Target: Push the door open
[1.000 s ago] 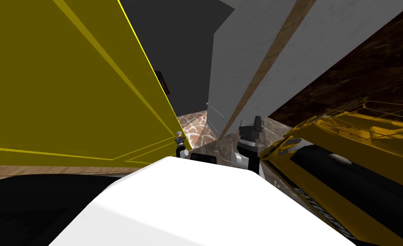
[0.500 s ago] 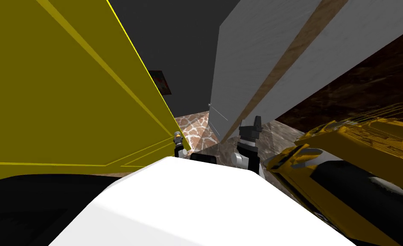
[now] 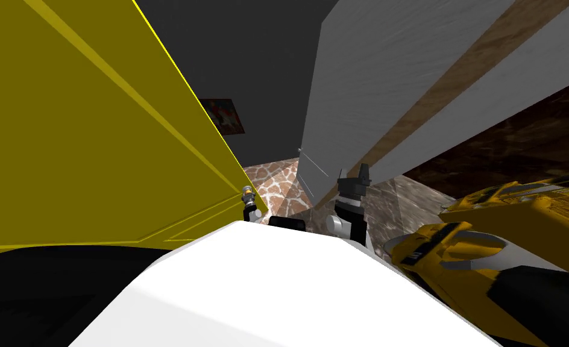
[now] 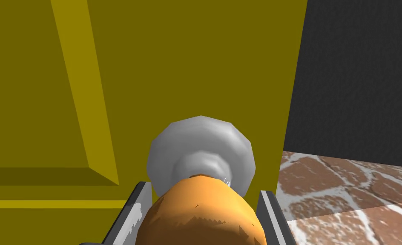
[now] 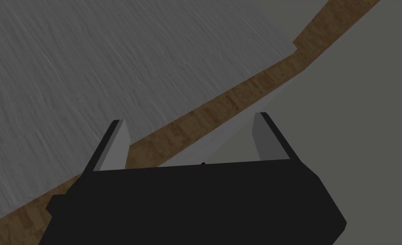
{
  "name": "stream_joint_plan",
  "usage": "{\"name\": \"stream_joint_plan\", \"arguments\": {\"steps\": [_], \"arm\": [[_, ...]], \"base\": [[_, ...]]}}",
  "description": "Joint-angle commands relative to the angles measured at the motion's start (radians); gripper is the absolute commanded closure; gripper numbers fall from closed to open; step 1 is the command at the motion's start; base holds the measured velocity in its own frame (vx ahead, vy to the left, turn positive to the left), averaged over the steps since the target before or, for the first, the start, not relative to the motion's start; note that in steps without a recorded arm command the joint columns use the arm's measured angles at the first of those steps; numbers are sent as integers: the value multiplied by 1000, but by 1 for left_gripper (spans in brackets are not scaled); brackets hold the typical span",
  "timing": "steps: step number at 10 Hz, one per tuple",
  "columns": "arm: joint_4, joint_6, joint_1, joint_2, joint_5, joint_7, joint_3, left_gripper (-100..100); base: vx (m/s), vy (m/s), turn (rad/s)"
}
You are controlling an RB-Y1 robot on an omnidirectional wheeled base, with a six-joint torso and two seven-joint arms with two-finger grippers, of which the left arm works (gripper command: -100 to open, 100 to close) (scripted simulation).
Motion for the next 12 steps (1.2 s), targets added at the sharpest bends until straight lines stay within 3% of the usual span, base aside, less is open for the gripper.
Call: {"name": "stream_joint_plan", "arguments": {"steps": [1,12], "arm": [[12,-10,-2,17,9,10,29,100],[30,17,-4,49,42,48,126,100]], "base": [[203,3,112],[195,-7,109]]}}
